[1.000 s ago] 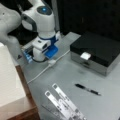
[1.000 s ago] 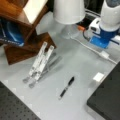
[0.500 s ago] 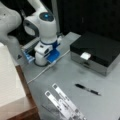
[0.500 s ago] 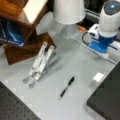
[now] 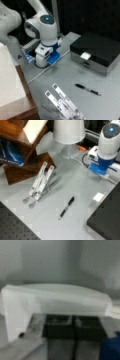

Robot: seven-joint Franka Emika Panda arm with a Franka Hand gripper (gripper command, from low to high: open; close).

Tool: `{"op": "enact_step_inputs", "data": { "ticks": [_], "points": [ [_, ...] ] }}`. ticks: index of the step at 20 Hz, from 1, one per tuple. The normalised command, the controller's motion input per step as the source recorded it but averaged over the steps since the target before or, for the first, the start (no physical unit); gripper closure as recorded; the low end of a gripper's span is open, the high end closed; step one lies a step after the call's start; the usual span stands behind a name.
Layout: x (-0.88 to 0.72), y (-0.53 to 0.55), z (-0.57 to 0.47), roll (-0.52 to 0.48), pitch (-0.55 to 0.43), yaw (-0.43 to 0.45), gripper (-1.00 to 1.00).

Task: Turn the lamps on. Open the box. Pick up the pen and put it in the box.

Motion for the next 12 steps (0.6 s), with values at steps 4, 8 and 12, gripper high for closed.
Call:
{"op": "enact_step_inputs", "data": {
  "ticks": [4,8,12],
  "points": [
    [-0.74,-0.17,-0.38,0.172,-0.44,-0.032,1.0],
    [-0.82,-0.21,-0.43,0.187,-0.466,-0.049,1.0],
    [-0.9,-0.22,-0.45,0.203,-0.462,-0.061,1.0]
  ]
}}
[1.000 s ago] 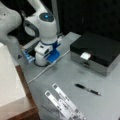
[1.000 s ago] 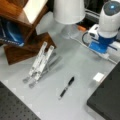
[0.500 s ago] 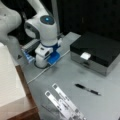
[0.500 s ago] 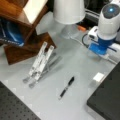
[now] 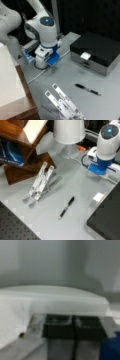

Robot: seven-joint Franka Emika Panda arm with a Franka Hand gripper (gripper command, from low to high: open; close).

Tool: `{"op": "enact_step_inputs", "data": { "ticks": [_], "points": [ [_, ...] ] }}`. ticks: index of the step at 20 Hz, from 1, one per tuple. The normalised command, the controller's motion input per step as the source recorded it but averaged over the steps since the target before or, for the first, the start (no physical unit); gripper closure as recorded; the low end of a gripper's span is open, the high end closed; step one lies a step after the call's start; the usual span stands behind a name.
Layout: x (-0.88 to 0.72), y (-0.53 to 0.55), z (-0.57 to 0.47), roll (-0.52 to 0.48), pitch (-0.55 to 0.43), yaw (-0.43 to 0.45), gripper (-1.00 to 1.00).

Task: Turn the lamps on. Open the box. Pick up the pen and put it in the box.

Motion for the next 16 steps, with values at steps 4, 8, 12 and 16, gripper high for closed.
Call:
{"op": "enact_step_inputs", "data": {
  "ticks": [4,8,12,16],
  "points": [
    [-0.95,-0.18,-0.45,0.219,-0.463,-0.065,1.0],
    [-0.98,-0.14,-0.47,0.193,-0.463,-0.07,1.0],
    [-1.0,-0.09,-0.47,0.158,-0.464,-0.08,1.0],
    [-1.0,-0.01,-0.48,0.131,-0.474,-0.086,1.0]
  ]
}}
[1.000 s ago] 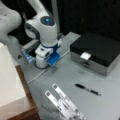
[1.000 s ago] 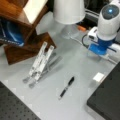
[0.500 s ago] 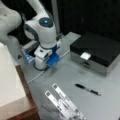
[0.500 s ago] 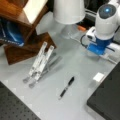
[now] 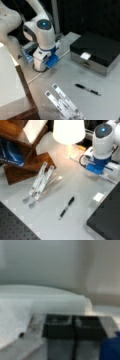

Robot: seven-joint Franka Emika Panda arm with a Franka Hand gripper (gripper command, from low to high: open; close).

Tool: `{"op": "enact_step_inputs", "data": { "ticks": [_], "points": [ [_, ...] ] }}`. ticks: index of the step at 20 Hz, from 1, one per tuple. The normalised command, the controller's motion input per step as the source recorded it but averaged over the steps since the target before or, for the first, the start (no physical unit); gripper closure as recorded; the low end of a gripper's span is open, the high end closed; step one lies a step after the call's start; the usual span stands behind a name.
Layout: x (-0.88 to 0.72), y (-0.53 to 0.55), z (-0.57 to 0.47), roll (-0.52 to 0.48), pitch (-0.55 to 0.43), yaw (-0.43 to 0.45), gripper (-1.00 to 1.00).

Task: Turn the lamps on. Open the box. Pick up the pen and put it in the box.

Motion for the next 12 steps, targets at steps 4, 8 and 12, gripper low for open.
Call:
{"op": "enact_step_inputs", "data": {
  "ticks": [4,8,12],
  "points": [
    [-1.0,0.02,-0.38,0.114,-0.434,-0.083,1.0],
    [-0.95,0.05,-0.21,0.127,-0.403,-0.09,1.0],
    [-0.75,0.1,-0.05,0.128,-0.402,-0.108,1.0]
  ]
}}
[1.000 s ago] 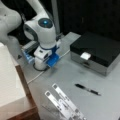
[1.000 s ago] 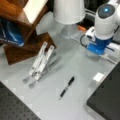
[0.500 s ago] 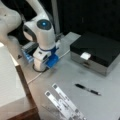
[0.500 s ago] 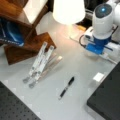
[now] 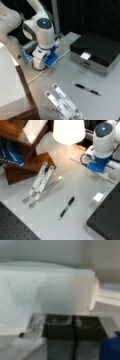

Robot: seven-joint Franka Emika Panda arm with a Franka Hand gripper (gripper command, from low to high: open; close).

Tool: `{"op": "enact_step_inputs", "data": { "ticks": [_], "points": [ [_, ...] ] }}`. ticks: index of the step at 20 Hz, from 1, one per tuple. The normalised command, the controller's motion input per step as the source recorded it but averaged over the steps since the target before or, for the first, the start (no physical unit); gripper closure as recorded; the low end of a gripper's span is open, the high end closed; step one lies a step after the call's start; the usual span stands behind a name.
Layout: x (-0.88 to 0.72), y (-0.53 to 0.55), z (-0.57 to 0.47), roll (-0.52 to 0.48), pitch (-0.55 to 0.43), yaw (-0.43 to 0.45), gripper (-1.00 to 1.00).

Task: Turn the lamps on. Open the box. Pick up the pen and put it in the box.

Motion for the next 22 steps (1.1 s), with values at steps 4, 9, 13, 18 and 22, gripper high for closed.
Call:
{"op": "enact_step_inputs", "data": {
  "ticks": [4,9,13,18,22],
  "points": [
    [-0.6,0.11,-0.02,0.118,-0.371,-0.12,1.0],
    [-0.44,0.08,0.01,0.111,-0.328,-0.148,1.0],
    [-0.32,0.08,0.07,0.038,-0.258,-0.166,1.0],
    [-0.27,0.09,0.08,-0.027,-0.153,-0.141,1.0],
    [-0.12,0.07,0.1,-0.065,-0.091,-0.092,1.0]
  ]
}}
